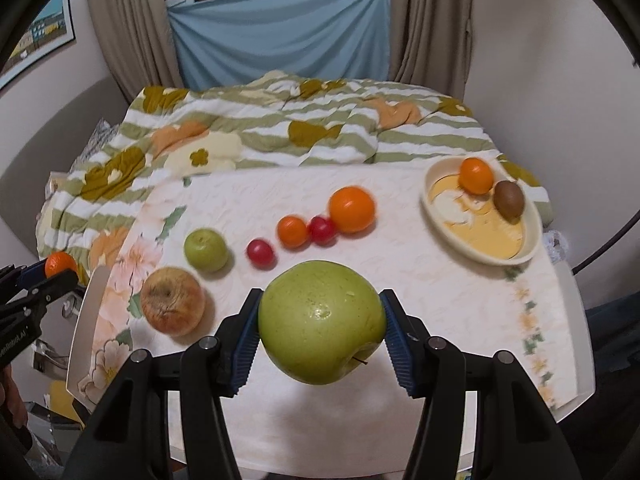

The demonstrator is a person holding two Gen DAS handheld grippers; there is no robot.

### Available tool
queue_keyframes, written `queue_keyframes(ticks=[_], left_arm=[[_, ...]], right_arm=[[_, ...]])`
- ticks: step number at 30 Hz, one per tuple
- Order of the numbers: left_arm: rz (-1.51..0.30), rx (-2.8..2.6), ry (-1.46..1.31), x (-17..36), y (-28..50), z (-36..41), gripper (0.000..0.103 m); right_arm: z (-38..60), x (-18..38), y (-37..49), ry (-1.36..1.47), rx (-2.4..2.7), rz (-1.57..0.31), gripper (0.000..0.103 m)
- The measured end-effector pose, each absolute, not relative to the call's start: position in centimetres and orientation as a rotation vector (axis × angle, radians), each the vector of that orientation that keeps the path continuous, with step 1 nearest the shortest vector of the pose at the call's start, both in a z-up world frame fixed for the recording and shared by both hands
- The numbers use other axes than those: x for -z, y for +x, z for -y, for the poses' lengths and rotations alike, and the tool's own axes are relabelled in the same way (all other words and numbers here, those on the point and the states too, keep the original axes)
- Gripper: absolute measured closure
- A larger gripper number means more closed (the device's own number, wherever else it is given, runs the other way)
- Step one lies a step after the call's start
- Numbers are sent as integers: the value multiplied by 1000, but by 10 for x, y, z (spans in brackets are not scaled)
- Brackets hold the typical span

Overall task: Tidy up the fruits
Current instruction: 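Drop the tangerine into the bowl with the left tool while the right tool carries the green apple there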

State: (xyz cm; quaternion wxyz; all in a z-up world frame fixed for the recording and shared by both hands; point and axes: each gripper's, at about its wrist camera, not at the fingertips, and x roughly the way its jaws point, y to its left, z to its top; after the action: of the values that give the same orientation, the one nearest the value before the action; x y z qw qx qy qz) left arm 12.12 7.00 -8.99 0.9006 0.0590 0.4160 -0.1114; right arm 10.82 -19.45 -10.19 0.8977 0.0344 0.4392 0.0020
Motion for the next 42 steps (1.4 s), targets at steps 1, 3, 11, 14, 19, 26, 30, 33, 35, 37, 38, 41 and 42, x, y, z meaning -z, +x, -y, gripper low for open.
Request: queue_keyframes(ticks=[1, 3, 11, 14, 19, 26, 30, 33, 35, 37, 38, 41, 42], left_arm=[[-851, 224, 121, 85, 122, -63, 60], [-838, 216, 113, 76, 125, -50, 60], [-774, 196, 59, 45, 144, 33, 60], [-764, 200, 45, 41, 153, 72, 60], [-775, 218, 14, 43, 170, 135, 60], [-820, 296, 24, 58, 198, 209, 60], [-844, 356, 55, 70, 222, 246, 60], [-874, 397, 65, 83, 242, 266, 60], [-899, 421, 63, 95, 258, 276, 60], [-925, 442, 67, 107, 273, 285, 60], [-936, 450, 71, 112, 279, 287, 60], [-980, 482, 78, 130, 298, 297, 60], [-998, 492, 84, 137, 305, 300, 60]], right_arm=[[204, 97, 109, 70, -7, -900, 50], [222, 88, 110, 63, -13, -886, 50], [305, 65, 121, 55, -37, -840, 50], [337, 61, 127, 45, -53, -828, 50], [383, 63, 140, 16, -85, -825, 50], [437, 82, 164, 1, -119, -860, 50], [455, 97, 174, 35, -124, -886, 50], [461, 108, 180, 48, -109, -907, 50], [465, 116, 183, 73, -99, -918, 50], [469, 122, 187, 97, -93, -924, 50], [471, 125, 189, 107, -91, -929, 50], [470, 136, 196, 106, -74, -951, 50], [470, 139, 198, 113, -68, -956, 50]])
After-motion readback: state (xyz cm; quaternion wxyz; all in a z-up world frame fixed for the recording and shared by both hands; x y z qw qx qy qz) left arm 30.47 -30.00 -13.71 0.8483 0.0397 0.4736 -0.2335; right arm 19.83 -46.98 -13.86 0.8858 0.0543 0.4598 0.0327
